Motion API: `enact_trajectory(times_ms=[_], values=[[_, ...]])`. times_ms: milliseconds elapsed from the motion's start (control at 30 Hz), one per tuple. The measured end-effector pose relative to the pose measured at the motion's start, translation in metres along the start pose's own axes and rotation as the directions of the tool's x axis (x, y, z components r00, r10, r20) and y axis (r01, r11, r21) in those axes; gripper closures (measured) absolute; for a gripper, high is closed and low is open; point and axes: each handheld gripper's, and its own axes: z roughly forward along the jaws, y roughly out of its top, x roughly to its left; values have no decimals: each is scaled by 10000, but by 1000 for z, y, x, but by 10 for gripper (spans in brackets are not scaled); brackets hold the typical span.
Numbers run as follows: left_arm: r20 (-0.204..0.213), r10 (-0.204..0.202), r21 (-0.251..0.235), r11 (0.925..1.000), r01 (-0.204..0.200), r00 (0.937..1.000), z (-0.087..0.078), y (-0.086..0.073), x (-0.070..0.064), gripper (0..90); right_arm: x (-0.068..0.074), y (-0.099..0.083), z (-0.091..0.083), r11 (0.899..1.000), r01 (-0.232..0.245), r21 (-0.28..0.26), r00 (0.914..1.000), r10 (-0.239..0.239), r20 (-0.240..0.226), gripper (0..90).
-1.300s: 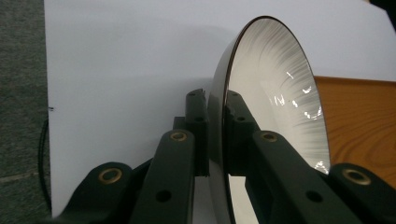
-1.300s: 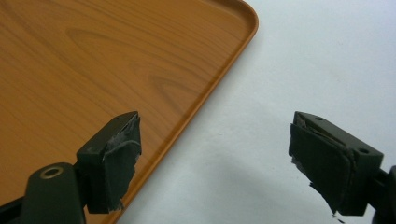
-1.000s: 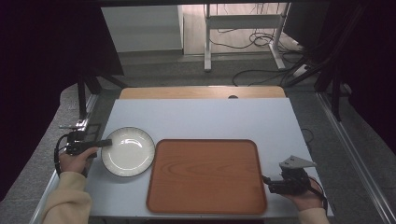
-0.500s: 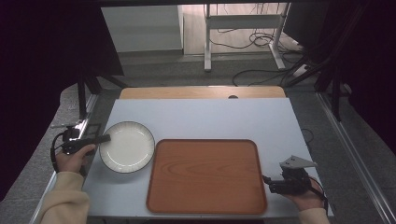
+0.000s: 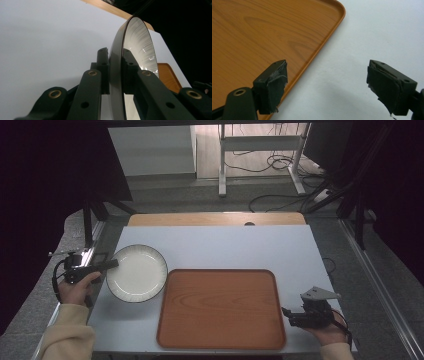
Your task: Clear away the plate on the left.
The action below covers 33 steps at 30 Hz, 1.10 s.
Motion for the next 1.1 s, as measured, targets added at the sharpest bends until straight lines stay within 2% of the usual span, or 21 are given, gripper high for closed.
enact_trajectory(times_ms=[233, 767, 967, 1100], values=[[228, 144, -22, 9999, -143, 9996, 0, 2, -8, 804, 0, 0, 0, 10000, -9, -2, 10000, 9, 1, 173], [472, 392, -64, 9992, -389, 9981, 3, 3, -26, 800, 0, 0, 0, 10000, 5, 6, 10000, -5, 12, 172], [495, 774, -100, 9970, -770, 9958, 6, 3, -36, 798, 0, 0, -1, 10000, -33, -29, 10000, 33, 31, 172], [689, 783, 29, 9969, -787, 9945, 11, 2, -39, 799, 0, 0, -1, 10000, -18, -25, 10000, 19, 39, 173]])
